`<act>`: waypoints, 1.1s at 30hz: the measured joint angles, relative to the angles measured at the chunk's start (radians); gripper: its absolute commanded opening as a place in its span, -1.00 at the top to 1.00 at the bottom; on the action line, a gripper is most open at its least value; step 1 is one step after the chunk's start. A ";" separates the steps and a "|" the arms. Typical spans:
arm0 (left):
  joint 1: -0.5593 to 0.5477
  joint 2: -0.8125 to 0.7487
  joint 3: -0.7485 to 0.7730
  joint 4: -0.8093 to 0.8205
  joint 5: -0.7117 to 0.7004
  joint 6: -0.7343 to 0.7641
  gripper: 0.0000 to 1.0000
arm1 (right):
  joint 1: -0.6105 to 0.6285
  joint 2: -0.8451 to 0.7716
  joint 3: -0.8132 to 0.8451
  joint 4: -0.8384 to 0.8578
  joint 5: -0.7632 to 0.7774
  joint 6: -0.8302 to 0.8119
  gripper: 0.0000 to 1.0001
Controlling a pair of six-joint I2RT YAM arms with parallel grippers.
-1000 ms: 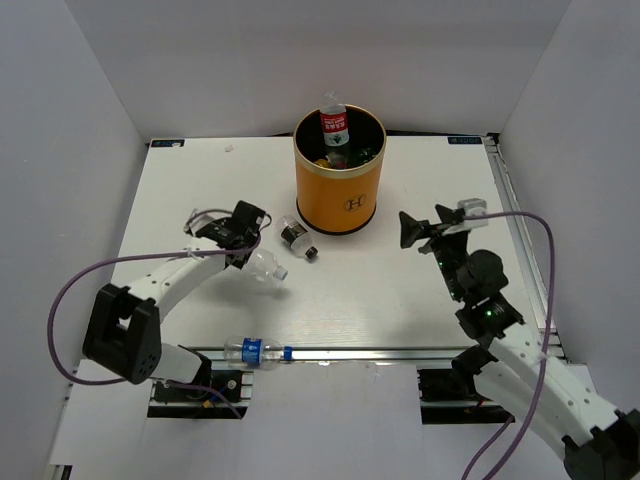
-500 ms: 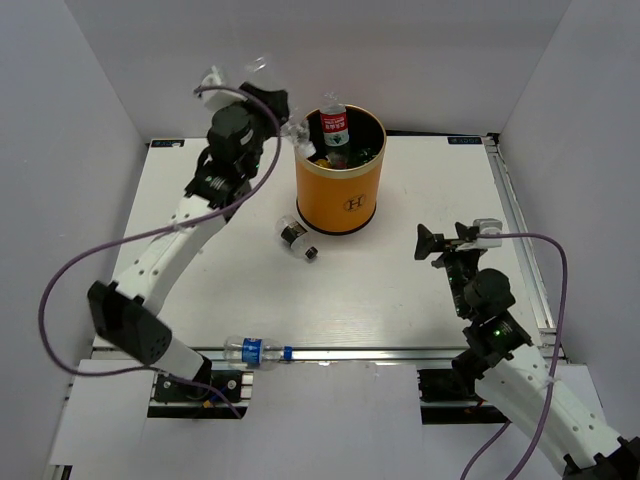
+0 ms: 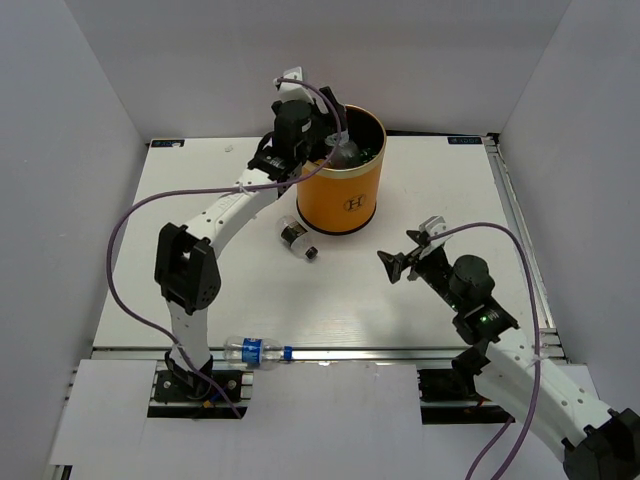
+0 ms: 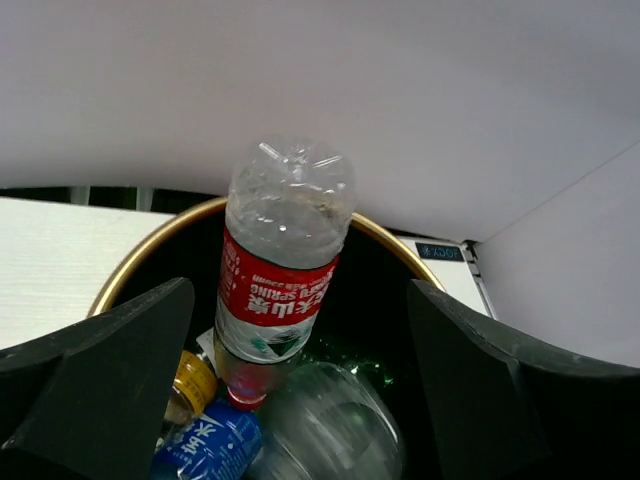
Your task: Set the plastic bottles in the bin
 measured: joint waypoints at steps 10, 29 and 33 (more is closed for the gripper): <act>0.001 -0.221 -0.048 -0.056 0.000 0.037 -0.97 | 0.007 0.103 0.032 -0.022 -0.309 -0.033 -0.79; 0.329 -0.910 -0.942 -0.412 -0.081 -0.262 -0.96 | 0.723 1.189 0.853 -0.285 -0.436 -0.440 -0.79; 0.333 -0.929 -0.943 -0.420 -0.084 -0.275 -0.96 | 0.790 1.341 0.958 -0.343 -0.439 -0.477 -0.79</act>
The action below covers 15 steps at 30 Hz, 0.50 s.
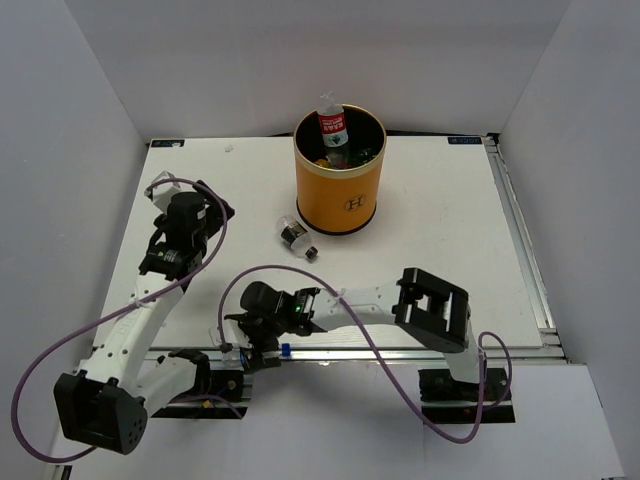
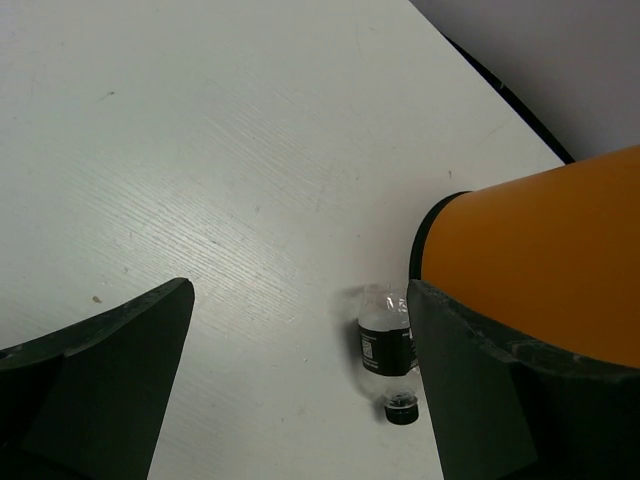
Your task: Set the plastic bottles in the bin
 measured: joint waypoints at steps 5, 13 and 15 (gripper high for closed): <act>0.005 -0.031 -0.011 0.000 -0.020 -0.008 -0.96 | 0.014 0.046 -0.028 -0.005 0.000 0.030 -0.79; 0.007 -0.038 -0.020 -0.001 -0.035 -0.019 -0.96 | 0.012 -0.005 -0.154 0.128 0.041 0.105 0.45; 0.007 -0.038 -0.020 -0.001 -0.035 -0.019 -0.96 | 0.011 -0.066 -0.225 0.168 0.087 0.118 0.56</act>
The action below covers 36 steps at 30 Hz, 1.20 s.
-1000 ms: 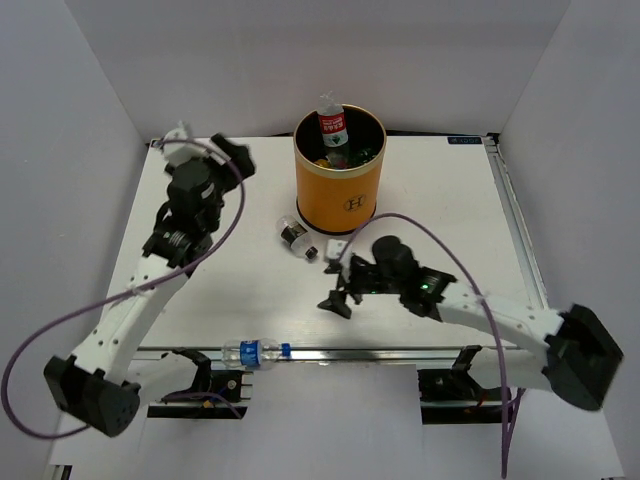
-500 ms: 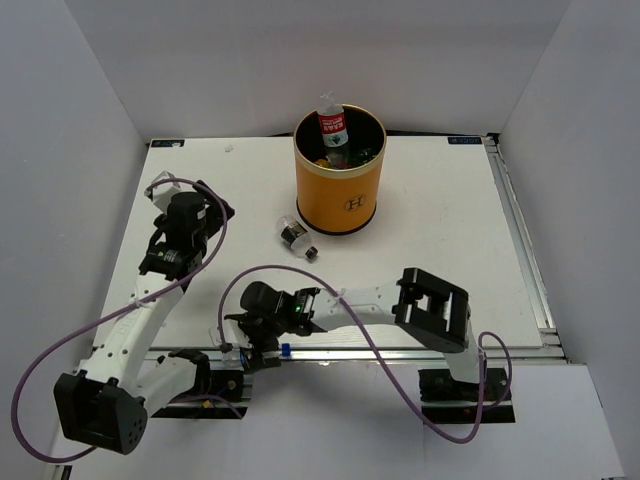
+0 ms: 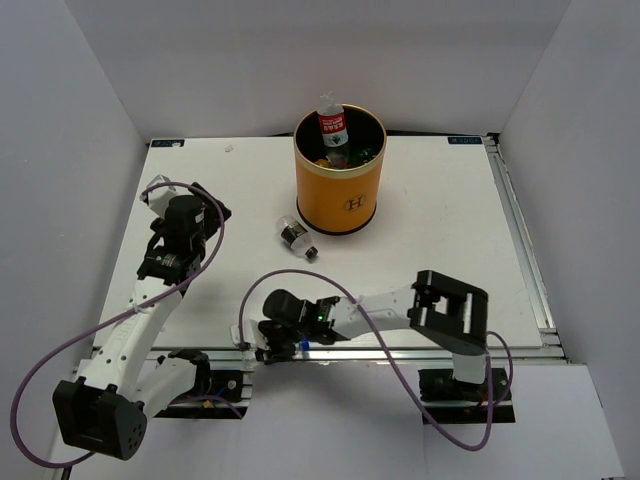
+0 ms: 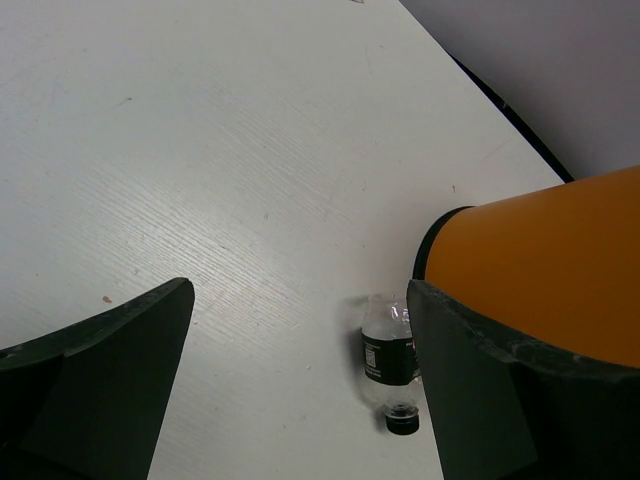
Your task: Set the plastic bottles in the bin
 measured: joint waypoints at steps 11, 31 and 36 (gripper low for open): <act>0.006 -0.037 -0.050 0.010 0.014 -0.005 -0.96 | -0.319 -0.642 -0.249 0.339 0.193 0.032 0.47; 0.008 0.030 -0.069 0.053 0.247 0.002 -0.96 | -0.730 -0.178 0.317 0.454 0.476 0.058 -0.79; 0.008 0.072 -0.069 0.081 0.318 0.003 -0.96 | -0.756 -0.190 0.340 0.384 0.426 0.099 -0.79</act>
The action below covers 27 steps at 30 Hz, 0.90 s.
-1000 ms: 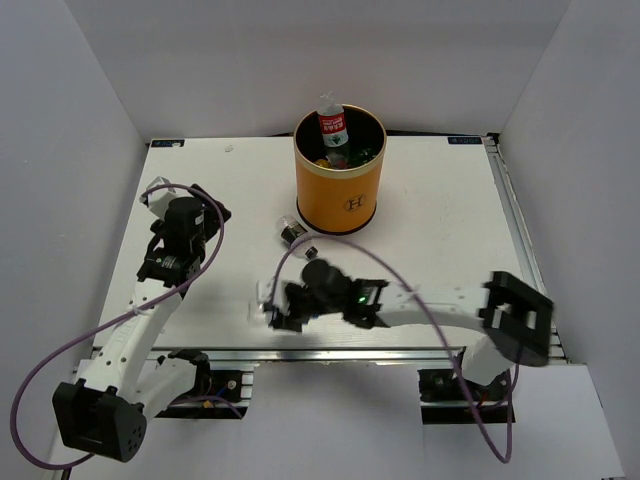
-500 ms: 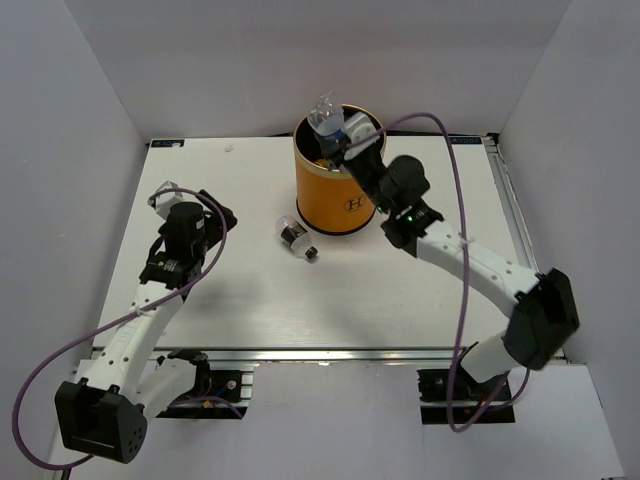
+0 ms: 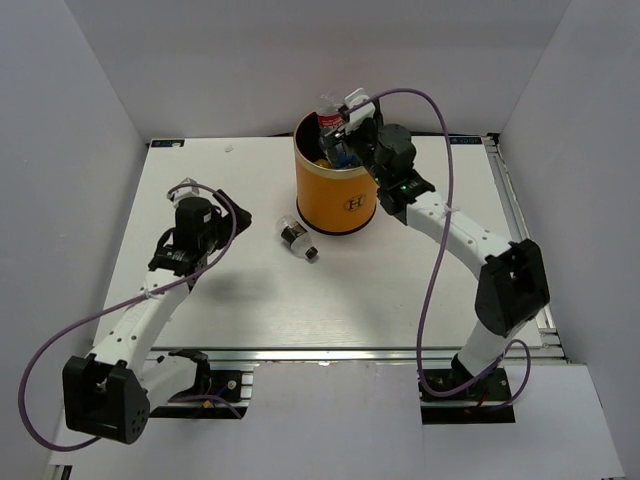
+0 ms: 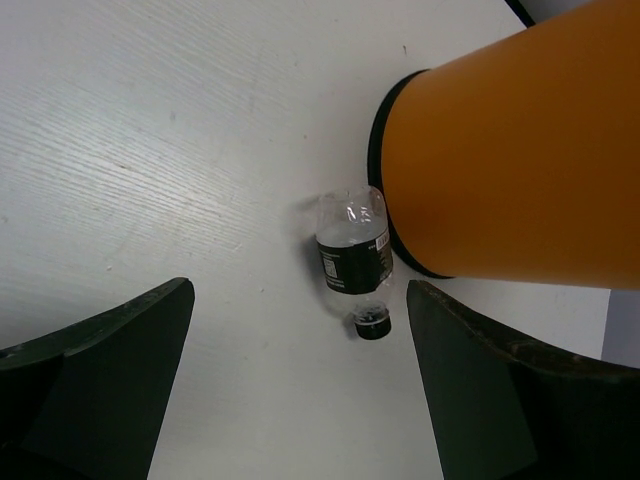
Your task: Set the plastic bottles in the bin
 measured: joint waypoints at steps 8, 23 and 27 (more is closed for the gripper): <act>0.000 0.197 -0.003 0.108 0.185 -0.026 -0.96 | 0.003 -0.412 -0.344 0.027 -0.008 0.063 -0.79; -0.130 0.671 0.191 0.225 0.328 -0.115 -0.75 | -0.010 -1.325 -1.078 -0.107 0.532 0.340 -0.79; -0.167 0.755 0.272 0.206 0.302 -0.137 0.49 | -0.010 -1.394 -1.078 -0.171 0.589 0.356 -0.79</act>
